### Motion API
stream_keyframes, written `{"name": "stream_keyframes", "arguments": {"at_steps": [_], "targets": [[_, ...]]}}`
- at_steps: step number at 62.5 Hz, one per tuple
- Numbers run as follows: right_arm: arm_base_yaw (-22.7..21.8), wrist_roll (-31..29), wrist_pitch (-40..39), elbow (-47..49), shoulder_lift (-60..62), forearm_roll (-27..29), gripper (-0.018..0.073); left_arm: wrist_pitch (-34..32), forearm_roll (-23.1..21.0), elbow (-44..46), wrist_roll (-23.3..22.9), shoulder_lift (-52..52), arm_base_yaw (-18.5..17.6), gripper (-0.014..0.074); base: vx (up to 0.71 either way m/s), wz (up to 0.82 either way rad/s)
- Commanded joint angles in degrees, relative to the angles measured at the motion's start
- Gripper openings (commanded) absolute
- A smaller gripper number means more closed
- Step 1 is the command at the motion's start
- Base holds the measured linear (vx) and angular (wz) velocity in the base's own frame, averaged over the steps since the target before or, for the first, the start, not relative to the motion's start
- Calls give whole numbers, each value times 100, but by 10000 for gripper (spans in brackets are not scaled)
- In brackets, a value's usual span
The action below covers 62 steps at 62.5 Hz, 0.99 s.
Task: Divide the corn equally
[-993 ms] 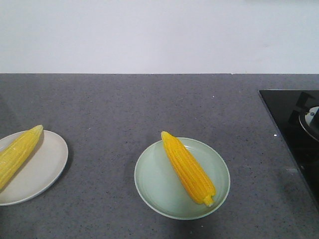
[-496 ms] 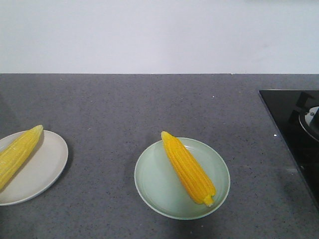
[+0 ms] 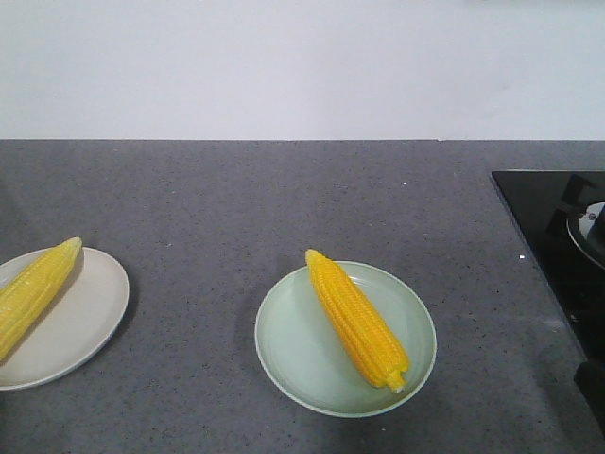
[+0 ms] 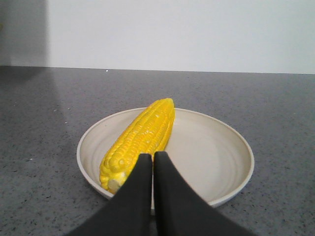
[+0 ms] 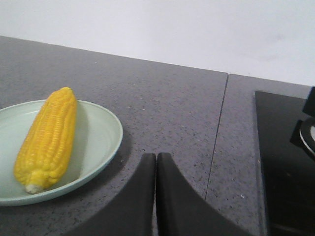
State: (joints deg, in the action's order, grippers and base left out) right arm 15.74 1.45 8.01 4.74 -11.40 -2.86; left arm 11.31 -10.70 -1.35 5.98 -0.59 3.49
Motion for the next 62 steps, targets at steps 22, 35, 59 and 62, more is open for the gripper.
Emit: {"name": "stream_keyframes", "arguments": {"at_steps": [22, 35, 59, 62], "targets": [[-413, 455, -470, -697, 1241, -79, -3, -382, -17, -84, -34, -96, -35, -8, 0, 0], [-521, 474, -569, -697, 1219, -95, -3, -382, -17, -84, -34, -91, -35, -8, 0, 0], [-1213, 461, -801, -697, 1219, -100, -3, -382, -17, -84, -34, -91, -35, -8, 0, 0], [-1267, 461, -801, -697, 1219, -100, -3, -382, -17, -84, -34, -91, -35, -8, 0, 0]]}}
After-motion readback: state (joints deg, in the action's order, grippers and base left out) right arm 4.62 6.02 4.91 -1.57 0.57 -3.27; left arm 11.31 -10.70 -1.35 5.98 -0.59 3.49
